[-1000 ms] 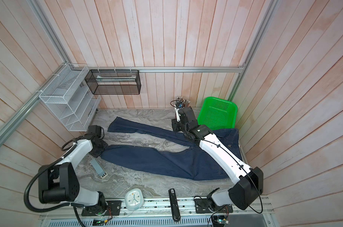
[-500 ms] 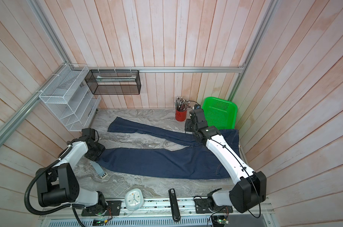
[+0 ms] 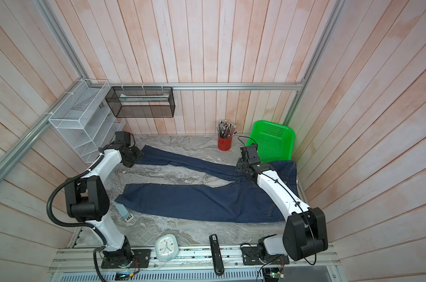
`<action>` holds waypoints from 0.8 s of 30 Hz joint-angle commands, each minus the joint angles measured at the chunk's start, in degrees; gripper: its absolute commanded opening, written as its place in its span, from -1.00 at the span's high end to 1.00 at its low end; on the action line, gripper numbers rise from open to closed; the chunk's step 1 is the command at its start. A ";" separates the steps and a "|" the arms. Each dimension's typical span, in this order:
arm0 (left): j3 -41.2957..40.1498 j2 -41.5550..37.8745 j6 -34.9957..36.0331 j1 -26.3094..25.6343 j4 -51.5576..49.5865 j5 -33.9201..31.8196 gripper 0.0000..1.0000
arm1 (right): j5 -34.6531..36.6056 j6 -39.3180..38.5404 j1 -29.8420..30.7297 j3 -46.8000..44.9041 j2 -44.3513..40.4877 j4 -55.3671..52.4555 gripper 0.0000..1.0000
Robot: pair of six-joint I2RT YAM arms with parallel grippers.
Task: Fold and stack the trousers
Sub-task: Flatten out the trousers at the center of the table.
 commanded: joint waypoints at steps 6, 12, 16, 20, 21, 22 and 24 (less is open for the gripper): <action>17.40 17.41 8.21 0.30 -6.58 -4.77 -0.07 | -4.80 0.29 0.03 0.45 -0.18 1.83 0.02; 25.86 25.35 12.18 -0.25 -11.24 -6.91 0.16 | -5.21 -0.12 0.02 0.49 -0.28 2.39 0.03; 33.88 31.62 13.47 -0.73 -15.90 -6.82 0.16 | -6.22 -0.72 -0.02 0.32 1.14 2.88 0.03; 41.76 37.68 14.44 -1.30 -23.31 -9.45 0.28 | -7.39 -1.42 -0.03 0.73 3.47 3.09 0.04; 42.62 38.58 14.50 -1.29 -24.90 -10.55 0.32 | -7.48 -1.48 0.02 0.91 3.90 3.08 0.03; 42.79 39.09 14.55 -1.29 -25.82 -11.38 0.33 | -7.65 -1.55 -0.03 1.01 4.18 3.06 0.04; 42.67 39.87 15.06 -1.29 -27.67 -12.96 0.37 | -7.58 -1.65 0.00 1.22 4.69 3.23 0.04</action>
